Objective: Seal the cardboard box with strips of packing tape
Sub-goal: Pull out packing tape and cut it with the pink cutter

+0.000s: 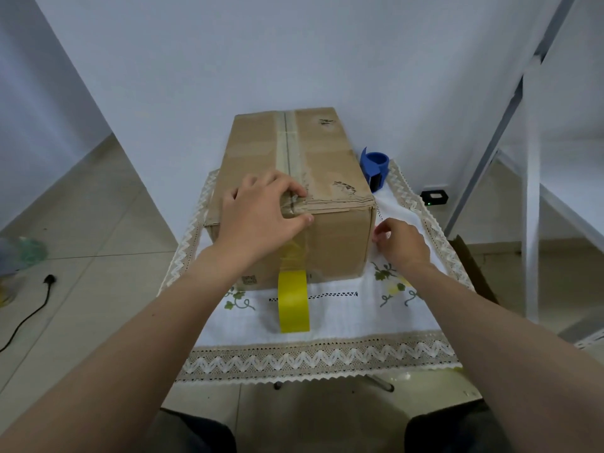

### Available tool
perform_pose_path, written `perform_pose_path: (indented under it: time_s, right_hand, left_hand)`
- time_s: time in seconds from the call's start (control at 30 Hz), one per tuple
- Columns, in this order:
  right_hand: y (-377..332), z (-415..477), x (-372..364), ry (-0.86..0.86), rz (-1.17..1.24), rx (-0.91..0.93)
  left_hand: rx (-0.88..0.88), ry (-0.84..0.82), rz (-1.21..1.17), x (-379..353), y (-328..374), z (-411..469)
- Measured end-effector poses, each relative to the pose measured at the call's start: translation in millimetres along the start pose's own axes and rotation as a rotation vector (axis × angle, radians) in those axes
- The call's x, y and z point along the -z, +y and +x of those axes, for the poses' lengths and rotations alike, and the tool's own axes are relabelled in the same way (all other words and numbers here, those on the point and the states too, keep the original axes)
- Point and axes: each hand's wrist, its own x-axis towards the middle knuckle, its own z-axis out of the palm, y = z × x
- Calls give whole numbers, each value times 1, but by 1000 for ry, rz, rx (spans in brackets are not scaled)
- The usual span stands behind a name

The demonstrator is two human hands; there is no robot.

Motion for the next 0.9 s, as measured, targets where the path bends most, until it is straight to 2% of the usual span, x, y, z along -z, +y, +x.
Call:
perform_pose_path:
  time_s: [0.27,0.4,0.5,0.6,0.67,0.73,0.9]
  right_hand:
    - [0,-16,1,-94,35,-4]
    - [2,-32,13,-105,444,-153]
    - [-8,-54,31,3,766,-225]
    - [-22,-77,47,157,920,-154]
    - [-31,-94,58,201,1039,-79]
    - [-38,-111,64,154,1116,31]
    - [-54,-135,66,-21,1187,269]
  left_hand:
    - [-8,-44,-30,7,5,-6]
    - [-35,-82,-180,11,4,-16]
    - [-76,-16,-254,10,0,-30]
    - [-56,109,-301,10,-1,-41]
    - [-42,204,-353,11,1,-48]
    - [-7,221,-445,10,5,-54]
    - [233,82,-823,6,18,-63]
